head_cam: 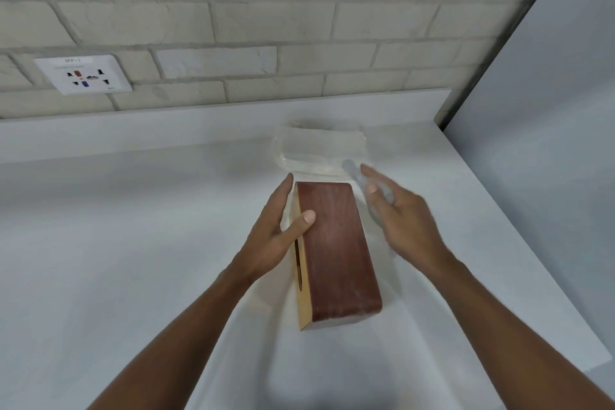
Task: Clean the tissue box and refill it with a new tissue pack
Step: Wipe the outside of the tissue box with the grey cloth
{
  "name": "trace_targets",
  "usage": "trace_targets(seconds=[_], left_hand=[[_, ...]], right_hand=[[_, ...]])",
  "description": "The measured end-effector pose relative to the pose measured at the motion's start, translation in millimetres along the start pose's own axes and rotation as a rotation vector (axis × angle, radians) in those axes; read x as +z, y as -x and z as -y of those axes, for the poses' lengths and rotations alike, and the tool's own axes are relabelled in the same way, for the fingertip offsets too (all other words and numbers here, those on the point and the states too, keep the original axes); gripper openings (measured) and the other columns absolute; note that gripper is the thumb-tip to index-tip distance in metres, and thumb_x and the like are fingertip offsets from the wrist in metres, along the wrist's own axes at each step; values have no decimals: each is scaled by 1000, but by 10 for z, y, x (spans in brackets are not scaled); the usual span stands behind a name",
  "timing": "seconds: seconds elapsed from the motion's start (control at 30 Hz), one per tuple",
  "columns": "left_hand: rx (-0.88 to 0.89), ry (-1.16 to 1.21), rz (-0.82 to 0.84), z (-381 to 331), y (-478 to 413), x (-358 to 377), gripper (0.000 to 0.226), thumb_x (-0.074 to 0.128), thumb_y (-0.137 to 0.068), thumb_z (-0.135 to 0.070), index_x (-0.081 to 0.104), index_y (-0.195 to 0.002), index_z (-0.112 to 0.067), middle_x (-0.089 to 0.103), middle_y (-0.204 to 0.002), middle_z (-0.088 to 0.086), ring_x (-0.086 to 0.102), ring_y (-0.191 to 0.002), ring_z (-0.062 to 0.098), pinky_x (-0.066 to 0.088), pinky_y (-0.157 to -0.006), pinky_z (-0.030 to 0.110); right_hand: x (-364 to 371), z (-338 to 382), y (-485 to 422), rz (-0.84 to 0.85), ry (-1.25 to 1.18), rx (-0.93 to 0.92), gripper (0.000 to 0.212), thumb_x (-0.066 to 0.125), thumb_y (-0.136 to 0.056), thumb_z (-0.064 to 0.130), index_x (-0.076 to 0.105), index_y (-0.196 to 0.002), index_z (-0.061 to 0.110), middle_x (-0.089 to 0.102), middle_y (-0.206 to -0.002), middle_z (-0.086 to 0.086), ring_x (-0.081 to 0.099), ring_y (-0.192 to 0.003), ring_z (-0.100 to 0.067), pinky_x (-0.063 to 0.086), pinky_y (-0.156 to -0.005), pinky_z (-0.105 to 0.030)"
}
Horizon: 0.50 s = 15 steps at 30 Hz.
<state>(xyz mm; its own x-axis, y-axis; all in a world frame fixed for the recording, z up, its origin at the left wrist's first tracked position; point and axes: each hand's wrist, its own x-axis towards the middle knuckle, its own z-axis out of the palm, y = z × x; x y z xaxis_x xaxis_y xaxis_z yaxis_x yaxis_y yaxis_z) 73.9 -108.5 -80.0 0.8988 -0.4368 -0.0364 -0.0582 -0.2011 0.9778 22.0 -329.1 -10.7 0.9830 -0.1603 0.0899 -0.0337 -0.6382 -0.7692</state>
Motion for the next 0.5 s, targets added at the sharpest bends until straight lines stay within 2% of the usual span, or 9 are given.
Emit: trace_targets(seconds=[0.07,0.13,0.2,0.3,0.37,0.5], left_hand=[[38,6,18,1,-10,27,66,56,-99,-54,21,-155,-54,27,-151,-53,21,-146,-22,25,-122,16],[17,65,25,31,-25,40,69,54,-101,-45,21,-162,-42,29,-160,-40,22,-150,-14,26,-128,30],[-3,96,28,58,-45,37,75,54,-101,-42,19,-166,-30,27,-168,-24,21,-155,-5,24,-130,44],[-12,115,39,70,-51,38,76,54,-101,-39,18,-167,-26,26,-170,-20,20,-155,-4,22,-131,45],[-13,104,36,87,-55,44,75,54,-101,-39,18,-166,-28,26,-168,-23,21,-154,-7,22,-131,43],[-46,110,18,109,-75,72,76,54,-98,-41,18,-165,-32,29,-154,-42,22,-148,-17,22,-130,35]], right_hand=[[177,-89,-6,134,140,-64,45,35,-104,51,34,-148,46,29,-143,39,27,-134,16,25,-109,-10],[311,-172,-11,198,282,-123,49,32,-105,48,26,-153,38,13,-152,32,10,-141,13,13,-110,-12],[353,-220,-53,189,351,-150,50,29,-106,47,25,-154,35,8,-153,29,3,-142,8,8,-108,-15],[350,-219,-161,202,367,-179,52,26,-105,47,27,-154,30,14,-154,27,1,-141,8,8,-109,-19],[377,-188,-226,213,365,-184,51,26,-106,45,29,-154,27,23,-159,19,4,-145,5,11,-114,-26],[471,-48,-334,236,386,-175,49,27,-107,42,32,-153,25,27,-161,9,8,-150,-6,5,-122,-38]])
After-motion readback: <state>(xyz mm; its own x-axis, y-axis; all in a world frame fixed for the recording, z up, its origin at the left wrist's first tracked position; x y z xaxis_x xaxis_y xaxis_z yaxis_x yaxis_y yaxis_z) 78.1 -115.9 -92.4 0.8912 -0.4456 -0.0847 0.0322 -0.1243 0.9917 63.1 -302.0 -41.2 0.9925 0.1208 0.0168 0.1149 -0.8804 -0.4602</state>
